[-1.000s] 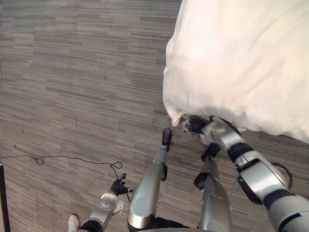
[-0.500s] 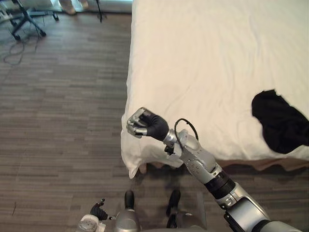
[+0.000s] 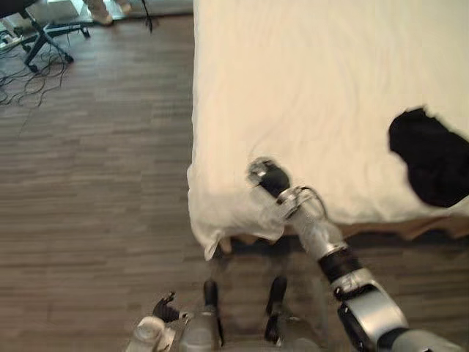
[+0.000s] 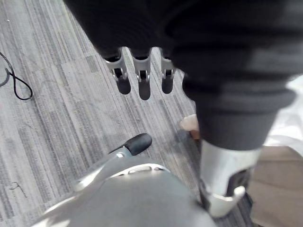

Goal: Tidy the bed and pick cloth on bed and put in laundry

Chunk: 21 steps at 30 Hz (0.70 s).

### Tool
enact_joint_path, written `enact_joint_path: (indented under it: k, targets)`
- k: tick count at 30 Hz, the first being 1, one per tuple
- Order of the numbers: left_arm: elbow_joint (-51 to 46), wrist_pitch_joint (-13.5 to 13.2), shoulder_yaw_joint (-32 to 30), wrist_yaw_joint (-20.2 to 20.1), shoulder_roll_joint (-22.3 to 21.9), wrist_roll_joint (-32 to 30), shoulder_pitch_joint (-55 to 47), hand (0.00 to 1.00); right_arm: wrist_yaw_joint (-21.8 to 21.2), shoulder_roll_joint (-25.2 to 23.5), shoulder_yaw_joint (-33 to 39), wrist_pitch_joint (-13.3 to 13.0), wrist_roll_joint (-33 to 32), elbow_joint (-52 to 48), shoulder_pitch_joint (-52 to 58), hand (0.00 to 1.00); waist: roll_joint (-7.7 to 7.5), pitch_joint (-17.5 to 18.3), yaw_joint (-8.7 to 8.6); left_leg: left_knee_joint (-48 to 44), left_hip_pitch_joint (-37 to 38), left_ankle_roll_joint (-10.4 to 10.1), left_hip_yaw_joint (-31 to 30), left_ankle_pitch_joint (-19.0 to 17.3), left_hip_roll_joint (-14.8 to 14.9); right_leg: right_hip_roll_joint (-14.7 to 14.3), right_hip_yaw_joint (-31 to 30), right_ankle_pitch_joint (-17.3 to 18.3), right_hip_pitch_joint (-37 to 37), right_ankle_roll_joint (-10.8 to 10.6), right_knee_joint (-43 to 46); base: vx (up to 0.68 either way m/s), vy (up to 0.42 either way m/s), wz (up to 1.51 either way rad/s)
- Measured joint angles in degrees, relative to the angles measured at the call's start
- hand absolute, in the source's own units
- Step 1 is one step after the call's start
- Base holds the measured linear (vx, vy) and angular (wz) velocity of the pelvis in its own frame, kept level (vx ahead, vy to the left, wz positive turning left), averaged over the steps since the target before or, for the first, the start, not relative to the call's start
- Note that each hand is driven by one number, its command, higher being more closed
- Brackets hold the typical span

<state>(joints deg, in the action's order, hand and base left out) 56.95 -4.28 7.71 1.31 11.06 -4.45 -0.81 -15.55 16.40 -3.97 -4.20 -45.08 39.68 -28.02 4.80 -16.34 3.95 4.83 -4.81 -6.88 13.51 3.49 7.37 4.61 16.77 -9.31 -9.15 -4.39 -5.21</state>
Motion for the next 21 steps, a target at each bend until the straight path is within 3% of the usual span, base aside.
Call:
enact_joint_path:
  k: [2, 3, 7, 11, 13, 16, 18, 19, 20, 21]
  targets:
    - [0.07, 0.0, 0.0, 0.0, -0.46, -0.02, -0.28, 0.0, 1.23, -0.22, 2.53, -0.51, -0.13, -0.05, 4.51, 1.0, -0.4, 0.06, -0.88, -0.01, 1.54, -0.38, 0.02, -0.37, 0.47, -0.43, -0.01, 0.45, 1.5, 0.14, 0.0, 0.12, 0.0, -0.02]
    - [-0.04, -0.09, -0.23, 0.17, -0.66, -0.11, -0.51, 0.0, 2.29, -0.24, 4.49, -0.47, -0.23, 0.06, 8.99, 0.0, -0.61, 0.2, -0.9, -0.06, 2.89, -0.56, 0.11, -1.03, 0.69, -0.68, -0.11, 0.88, 2.68, 0.13, 0.0, 0.11, 0.012, -0.08]
    - [-0.09, -0.44, -2.33, 0.97, -0.87, -1.65, -1.71, 0.0, 3.82, -0.98, 13.13, 0.37, -0.01, 5.52, 21.47, 0.0, -1.51, 2.44, -2.05, -0.23, 4.83, -0.76, 0.67, -2.81, 0.99, -0.96, -0.22, 2.23, 4.66, -0.3, 0.0, 0.17, 0.025, -0.03]
    - [0.05, -0.54, -4.49, 0.8, -0.94, -3.61, -3.65, 0.0, 4.63, -3.36, 19.89, 0.8, 0.32, 10.94, 31.98, 0.0, -2.44, 4.34, -4.63, -0.54, 7.49, -0.98, 3.46, -4.63, 1.02, -1.02, -2.26, 2.78, 6.09, -0.73, 0.01, 0.14, 0.029, -0.29]
    - [0.07, -1.07, -4.53, 0.74, -0.8, -5.76, -3.66, 0.0, 4.83, -5.43, 24.09, 2.67, 3.78, 15.79, 38.14, 0.0, -3.02, 5.68, -5.75, -1.44, 9.6, -0.88, 6.14, -5.91, 0.99, -0.95, -4.47, 2.79, 7.26, -0.77, 0.01, 0.07, 0.027, -0.48]
    - [0.2, -1.31, -4.37, 0.28, -0.52, -7.71, -3.6, 0.0, 3.29, -7.67, 25.61, 4.15, 6.16, 18.95, 42.17, 0.0, -3.67, 6.86, -6.96, -1.8, 11.09, -0.86, 8.8, -6.91, 0.83, -0.99, -6.75, 2.77, 7.46, -0.8, 0.01, 0.02, 0.022, -0.52]
    - [1.32, 0.02, -3.79, -0.62, -0.47, -8.99, -3.41, 0.0, 1.4, -9.62, 26.06, 3.89, 6.81, 19.9, 43.85, 0.0, -4.17, 7.46, -7.97, -2.1, 12.53, -0.88, 12.01, -7.89, 0.89, -1.46, -9.7, 2.49, 7.26, -0.97, 0.0, -0.06, 0.012, -0.81]
    - [2.17, 1.29, -3.22, -0.62, -0.48, -9.61, -3.4, 0.0, -0.05, -10.88, 25.97, 3.32, 6.82, 19.67, 44.54, 0.0, -4.47, 7.75, -8.25, -2.36, 13.59, -0.98, 15.45, -8.82, 1.28, -1.99, -10.37, 3.69, 6.34, -0.19, -0.44, -0.09, -0.014, -1.32]
    - [2.36, 2.57, -3.3, -0.51, -0.61, -9.87, -3.64, 0.0, -1.0, -12.01, 25.82, 2.76, 6.88, 19.18, 44.39, 0.0, -4.07, 8.12, -8.09, -3.2, 14.04, -1.24, 20.35, -9.56, 2.3, -2.09, -4.99, 6.57, 5.95, 2.82, -0.38, -0.12, -0.015, -1.81]
    - [2.32, 3.42, -3.29, -0.44, -0.62, -10.14, -4.6, 0.0, -2.2, -12.47, 24.91, 2.04, 7.29, 18.9, 43.86, 0.0, -3.24, 8.68, -7.79, -4.37, 14.2, -1.35, 24.52, -10.3, 3.65, -2.03, -0.04, 8.01, 5.55, 3.78, 0.47, -0.05, -0.008, -2.09]
